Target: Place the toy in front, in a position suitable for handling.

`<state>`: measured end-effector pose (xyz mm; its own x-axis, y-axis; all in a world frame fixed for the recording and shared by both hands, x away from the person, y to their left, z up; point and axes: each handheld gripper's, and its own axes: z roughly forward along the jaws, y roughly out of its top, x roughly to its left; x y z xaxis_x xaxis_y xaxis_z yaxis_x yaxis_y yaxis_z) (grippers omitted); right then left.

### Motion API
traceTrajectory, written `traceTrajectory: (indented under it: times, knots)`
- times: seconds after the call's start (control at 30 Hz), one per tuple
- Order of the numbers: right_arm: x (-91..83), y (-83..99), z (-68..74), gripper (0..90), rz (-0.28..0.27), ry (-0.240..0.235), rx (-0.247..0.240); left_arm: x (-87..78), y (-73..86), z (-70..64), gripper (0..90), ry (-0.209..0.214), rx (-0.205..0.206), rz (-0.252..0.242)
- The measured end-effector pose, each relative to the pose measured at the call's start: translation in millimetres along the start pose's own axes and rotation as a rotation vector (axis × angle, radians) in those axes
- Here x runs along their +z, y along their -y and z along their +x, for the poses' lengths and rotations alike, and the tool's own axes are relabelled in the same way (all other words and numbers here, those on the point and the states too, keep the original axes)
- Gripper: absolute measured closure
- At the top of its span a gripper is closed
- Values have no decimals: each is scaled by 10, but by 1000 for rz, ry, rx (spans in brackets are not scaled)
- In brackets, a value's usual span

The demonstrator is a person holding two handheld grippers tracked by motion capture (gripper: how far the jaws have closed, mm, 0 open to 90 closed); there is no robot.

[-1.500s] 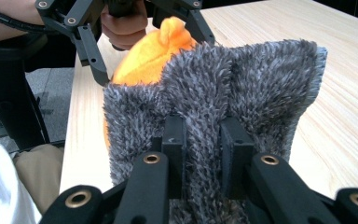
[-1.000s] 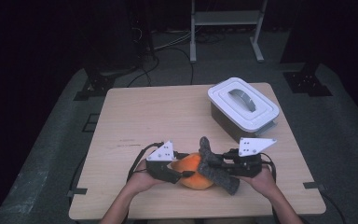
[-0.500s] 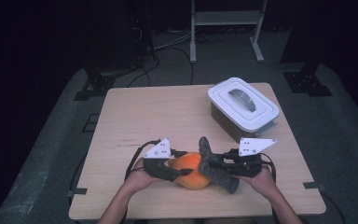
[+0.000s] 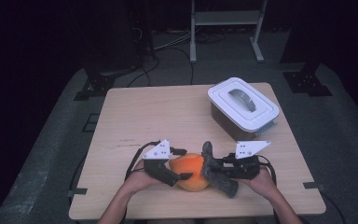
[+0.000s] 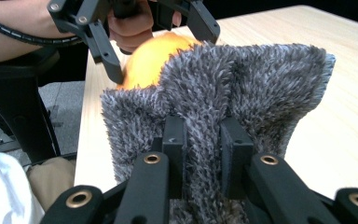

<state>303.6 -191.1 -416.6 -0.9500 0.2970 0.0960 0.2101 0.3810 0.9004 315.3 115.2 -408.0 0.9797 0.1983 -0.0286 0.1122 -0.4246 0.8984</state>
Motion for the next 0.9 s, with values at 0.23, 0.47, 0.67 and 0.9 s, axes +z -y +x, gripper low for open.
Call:
traceTrajectory:
  times: [0.23,0.47,0.67,0.9]
  knots:
    - [-35,-18,-21,745,7,15,4,-48,-16,15,425,5,-21,-11]
    - [-79,-172,96,744,-111,2,-25,-39,-94,-38,448,-13,8,-21]
    - [-4,-52,25,743,-34,3,-3,-2,-57,-18,301,-16,-27,-24]
    - [8,53,-37,742,49,26,6,-31,66,83,202,30,-100,-21]
